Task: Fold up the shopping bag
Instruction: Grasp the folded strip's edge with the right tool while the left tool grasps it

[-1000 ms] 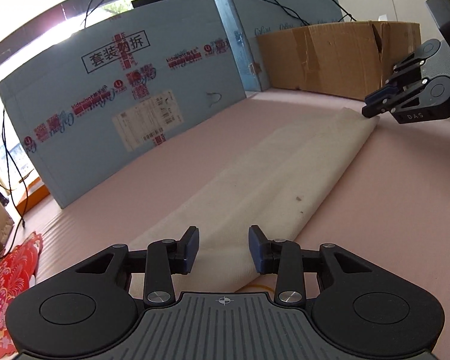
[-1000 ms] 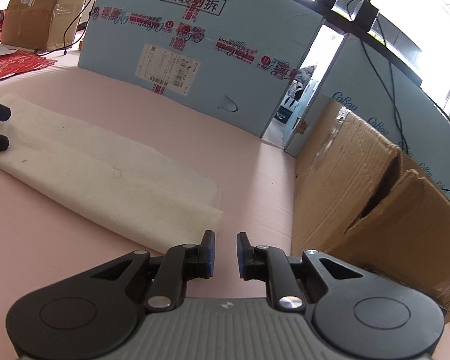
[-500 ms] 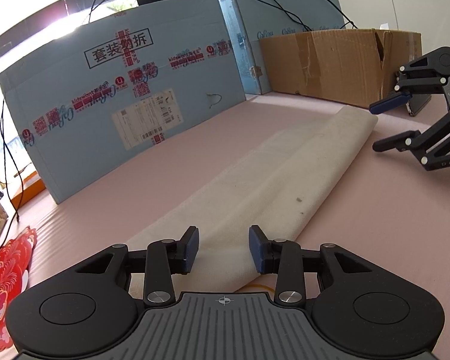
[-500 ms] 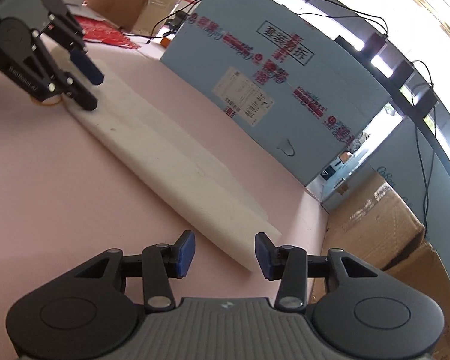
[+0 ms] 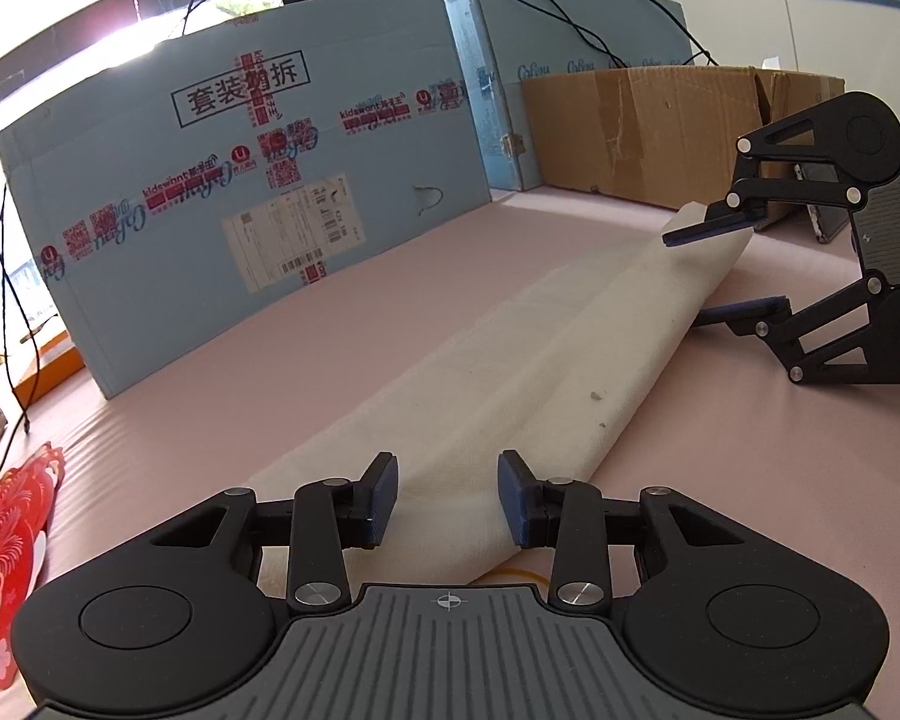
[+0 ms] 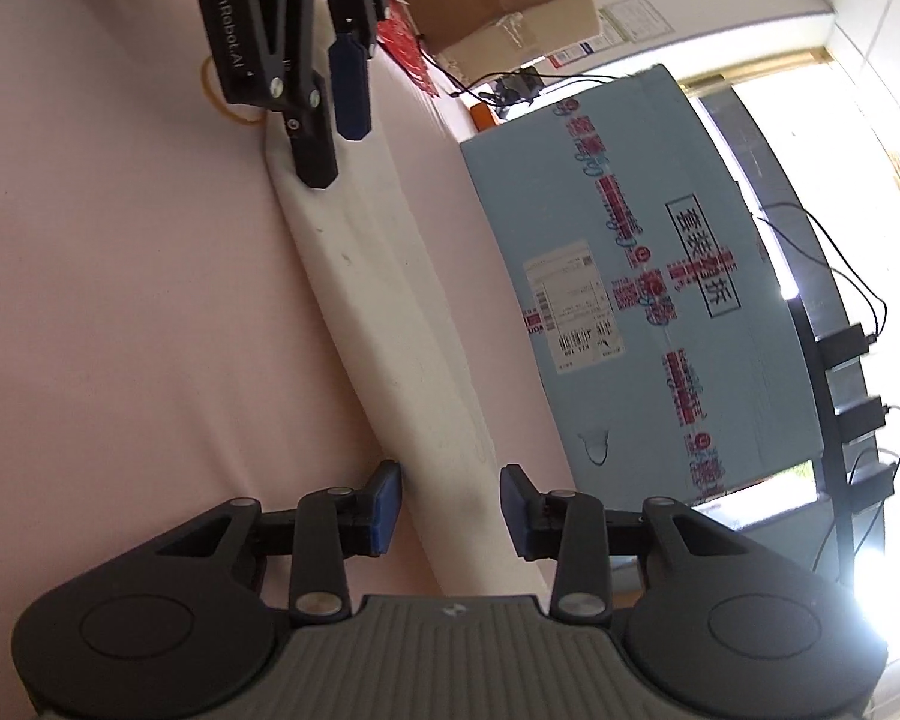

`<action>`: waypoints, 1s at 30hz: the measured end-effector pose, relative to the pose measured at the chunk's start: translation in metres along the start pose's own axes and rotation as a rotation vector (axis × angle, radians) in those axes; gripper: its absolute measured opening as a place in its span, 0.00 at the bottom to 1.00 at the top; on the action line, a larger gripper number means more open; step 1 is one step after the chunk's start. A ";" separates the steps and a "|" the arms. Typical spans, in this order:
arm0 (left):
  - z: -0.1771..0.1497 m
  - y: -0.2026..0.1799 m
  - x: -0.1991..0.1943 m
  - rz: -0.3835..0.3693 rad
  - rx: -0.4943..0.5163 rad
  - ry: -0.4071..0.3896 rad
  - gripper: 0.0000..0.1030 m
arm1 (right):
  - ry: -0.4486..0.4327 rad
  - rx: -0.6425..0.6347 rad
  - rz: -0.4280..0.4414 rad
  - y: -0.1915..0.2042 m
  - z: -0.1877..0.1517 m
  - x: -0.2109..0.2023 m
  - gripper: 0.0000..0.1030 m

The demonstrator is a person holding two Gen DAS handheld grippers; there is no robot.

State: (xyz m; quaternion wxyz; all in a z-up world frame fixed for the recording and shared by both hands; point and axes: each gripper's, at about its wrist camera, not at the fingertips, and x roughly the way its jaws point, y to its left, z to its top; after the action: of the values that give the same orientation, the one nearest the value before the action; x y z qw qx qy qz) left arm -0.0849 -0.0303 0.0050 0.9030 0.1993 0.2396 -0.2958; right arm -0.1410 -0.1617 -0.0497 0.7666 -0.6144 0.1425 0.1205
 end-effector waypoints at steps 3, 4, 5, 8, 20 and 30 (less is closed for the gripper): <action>-0.001 0.001 0.000 -0.011 -0.017 0.000 0.35 | -0.035 -0.157 0.016 0.007 0.007 0.004 0.33; -0.001 0.002 0.000 -0.013 -0.021 0.000 0.35 | -0.040 -0.189 0.032 0.008 0.009 0.006 0.31; -0.001 0.003 0.001 -0.015 -0.024 -0.001 0.35 | -0.042 -0.211 0.052 0.009 0.012 0.008 0.27; -0.001 0.003 -0.001 -0.018 -0.025 -0.014 0.39 | -0.044 -0.243 0.113 0.011 0.018 0.014 0.11; 0.004 -0.043 -0.014 -0.172 0.253 -0.118 0.53 | -0.057 -0.109 0.206 0.000 0.019 -0.002 0.08; -0.002 -0.037 -0.018 -0.344 0.251 -0.059 0.48 | -0.183 0.159 0.494 -0.038 0.019 -0.056 0.08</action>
State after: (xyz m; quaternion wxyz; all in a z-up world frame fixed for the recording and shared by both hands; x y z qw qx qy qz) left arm -0.1214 -0.0489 0.0055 0.8138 0.2577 0.2047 -0.4789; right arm -0.1780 -0.1518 0.0087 0.7694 -0.4856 0.2270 0.3473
